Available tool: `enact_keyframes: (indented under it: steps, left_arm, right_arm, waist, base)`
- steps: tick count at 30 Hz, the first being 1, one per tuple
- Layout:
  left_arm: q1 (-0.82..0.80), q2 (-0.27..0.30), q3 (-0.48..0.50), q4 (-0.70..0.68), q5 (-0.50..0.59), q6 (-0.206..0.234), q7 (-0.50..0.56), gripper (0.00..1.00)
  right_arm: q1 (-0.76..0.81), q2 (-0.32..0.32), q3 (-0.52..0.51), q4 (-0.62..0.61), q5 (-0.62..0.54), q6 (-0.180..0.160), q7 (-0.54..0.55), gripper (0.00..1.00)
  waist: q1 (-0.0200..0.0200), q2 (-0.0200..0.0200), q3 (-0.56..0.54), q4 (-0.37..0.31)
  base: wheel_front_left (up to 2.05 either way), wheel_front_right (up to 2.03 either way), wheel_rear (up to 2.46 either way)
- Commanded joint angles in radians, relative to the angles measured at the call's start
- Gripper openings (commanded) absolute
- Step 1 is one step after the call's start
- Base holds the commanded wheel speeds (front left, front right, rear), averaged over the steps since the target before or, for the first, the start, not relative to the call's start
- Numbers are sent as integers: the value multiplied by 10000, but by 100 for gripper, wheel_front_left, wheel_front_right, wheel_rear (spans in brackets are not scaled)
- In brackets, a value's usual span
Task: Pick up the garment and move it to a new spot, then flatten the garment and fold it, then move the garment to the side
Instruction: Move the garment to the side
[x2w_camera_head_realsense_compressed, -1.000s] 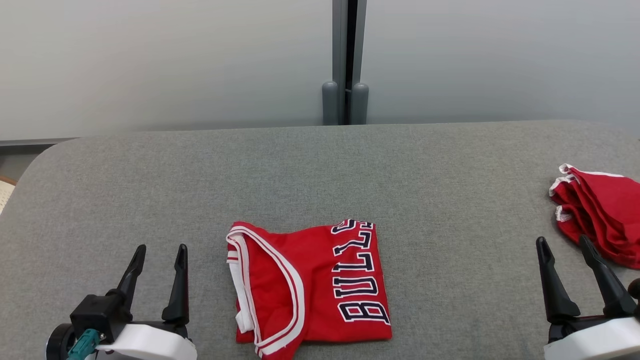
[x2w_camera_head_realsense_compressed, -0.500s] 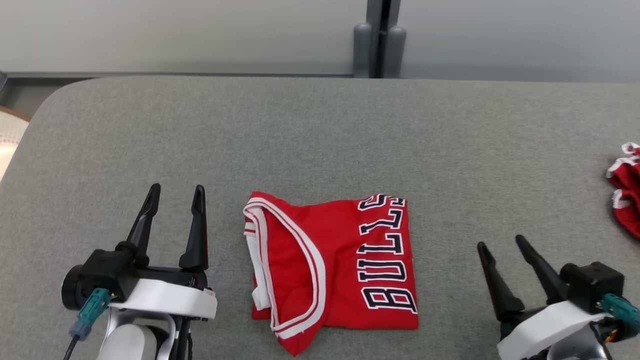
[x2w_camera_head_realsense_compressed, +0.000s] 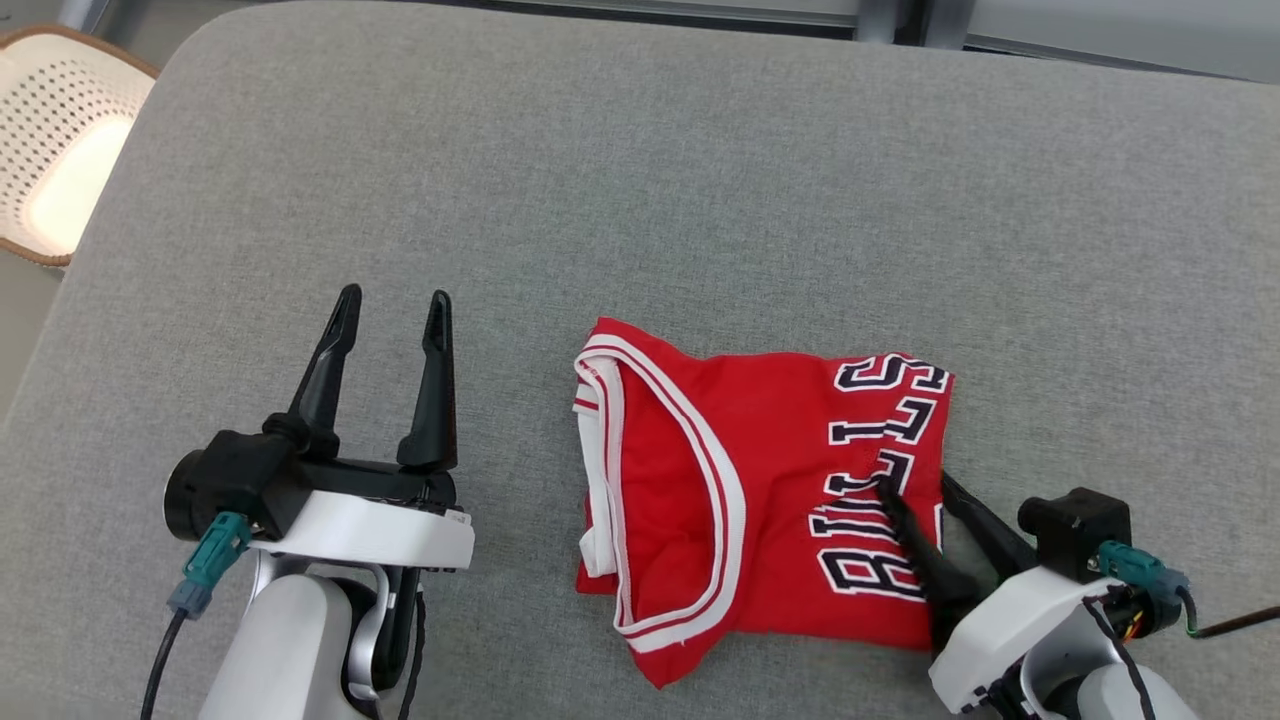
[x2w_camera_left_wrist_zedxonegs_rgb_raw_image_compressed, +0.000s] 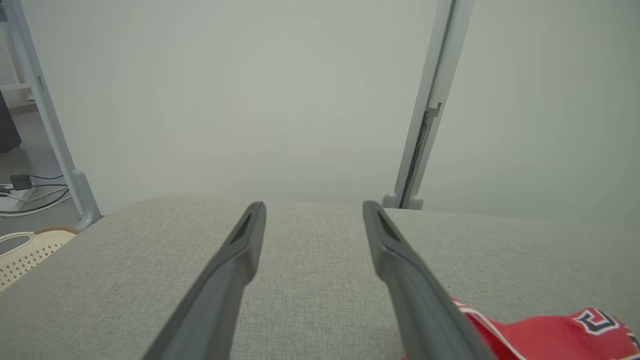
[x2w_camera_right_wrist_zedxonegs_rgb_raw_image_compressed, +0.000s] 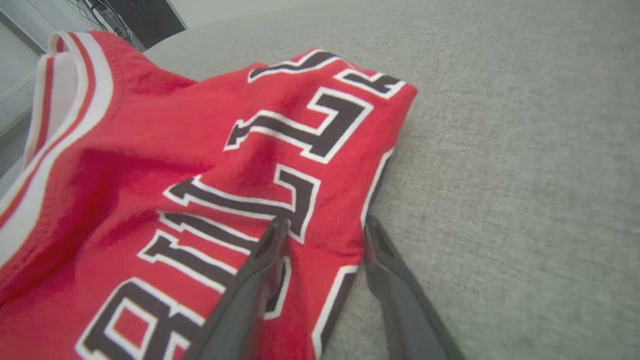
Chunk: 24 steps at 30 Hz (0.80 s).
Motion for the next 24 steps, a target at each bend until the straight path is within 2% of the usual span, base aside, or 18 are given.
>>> enact_keyframes:
  steps: [1,7,12,20,24]
  left_arm:
    - [-116,11,52,36,-58,-27,-45,100]
    - [-212,-63,236,-146,189,-92,-53,100]
    - [-13,22,237,-191,511,-241,-55,100]
    - [132,285,207,-356,717,-391,-42,100]
    - [-1,472,143,-534,754,-451,104,100]
  right_arm:
    - [127,-54,94,300,71,-5,225,0]
    - [-37,-392,-140,-186,-77,-17,301,0]
    - [155,-591,-451,-758,-184,-16,254,0]
    - [585,-1097,-1197,-1187,-238,-13,206,0]
    - [260,-1272,-1324,-1247,-185,-13,131,0]
  waist:
    - [0,0,116,97]
    - [0,0,206,-135]
    - [0,0,24,-761]
    - [0,0,-249,-2608]
    - [0,0,-160,-3532]
  base:
    - [0,0,0]
    - [0,0,0]
    - [0,0,0]
    - [0,0,0]
    - [0,0,0]
